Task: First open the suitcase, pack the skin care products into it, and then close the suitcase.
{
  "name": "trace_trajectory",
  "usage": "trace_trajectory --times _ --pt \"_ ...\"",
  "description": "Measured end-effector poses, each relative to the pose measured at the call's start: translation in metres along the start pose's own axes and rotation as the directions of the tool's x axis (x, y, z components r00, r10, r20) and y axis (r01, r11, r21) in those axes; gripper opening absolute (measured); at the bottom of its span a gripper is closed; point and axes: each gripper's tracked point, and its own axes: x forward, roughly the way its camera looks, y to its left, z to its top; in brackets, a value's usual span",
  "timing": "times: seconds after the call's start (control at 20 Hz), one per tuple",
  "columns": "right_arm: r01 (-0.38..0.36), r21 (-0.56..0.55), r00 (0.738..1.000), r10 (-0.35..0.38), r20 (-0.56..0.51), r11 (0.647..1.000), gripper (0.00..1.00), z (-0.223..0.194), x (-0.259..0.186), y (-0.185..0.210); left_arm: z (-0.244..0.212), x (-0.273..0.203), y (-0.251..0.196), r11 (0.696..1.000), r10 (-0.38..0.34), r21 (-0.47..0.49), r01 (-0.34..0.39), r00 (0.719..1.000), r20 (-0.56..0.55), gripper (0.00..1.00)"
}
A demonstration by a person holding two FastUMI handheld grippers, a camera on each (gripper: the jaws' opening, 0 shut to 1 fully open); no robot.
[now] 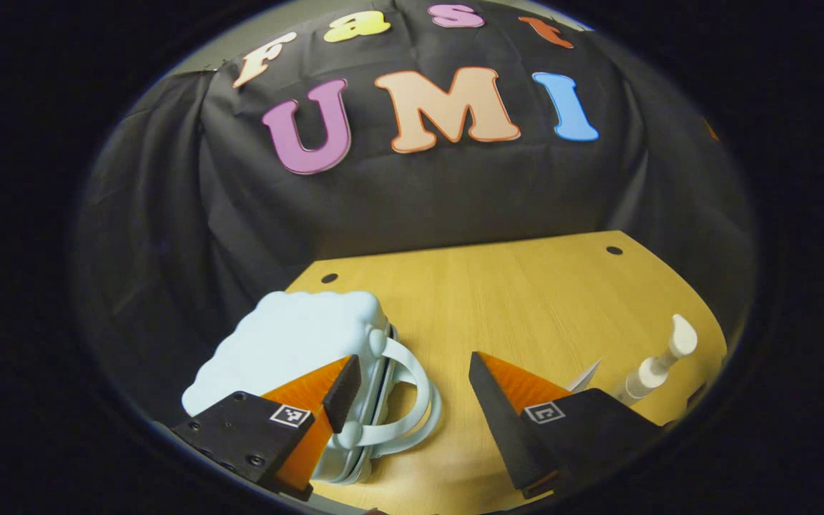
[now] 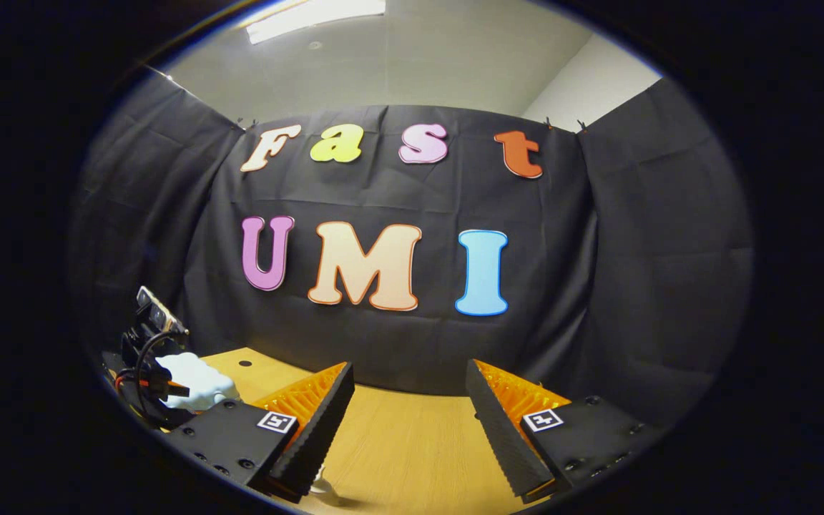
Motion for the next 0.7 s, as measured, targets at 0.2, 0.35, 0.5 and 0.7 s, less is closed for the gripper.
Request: trace_trajectory --times 0.2,0.35,0.5,0.7 --pt "0.077 -0.032 0.997 -0.077 0.003 0.997 0.99 0.0 0.006 0.013 -0.028 0.032 -0.002 0.997 -0.075 0.025 0.078 0.991 -0.109 0.88" --pt "0.105 -0.055 0.994 -0.106 -0.005 0.993 0.99 -0.003 0.007 0.024 -0.049 0.047 -0.004 0.993 -0.111 0.007 0.115 0.974 -0.198 0.84" --pt "0.123 -0.08 0.992 -0.124 -0.004 0.989 0.99 0.001 0.006 0.03 -0.054 0.062 -0.012 0.987 -0.151 0.025 0.16 0.963 -0.224 0.7" --pt "0.149 -0.105 0.989 -0.149 0.005 0.983 0.99 0.003 -0.001 0.024 -0.079 0.066 -0.015 0.985 -0.169 -0.031 0.168 0.926 -0.337 0.56"
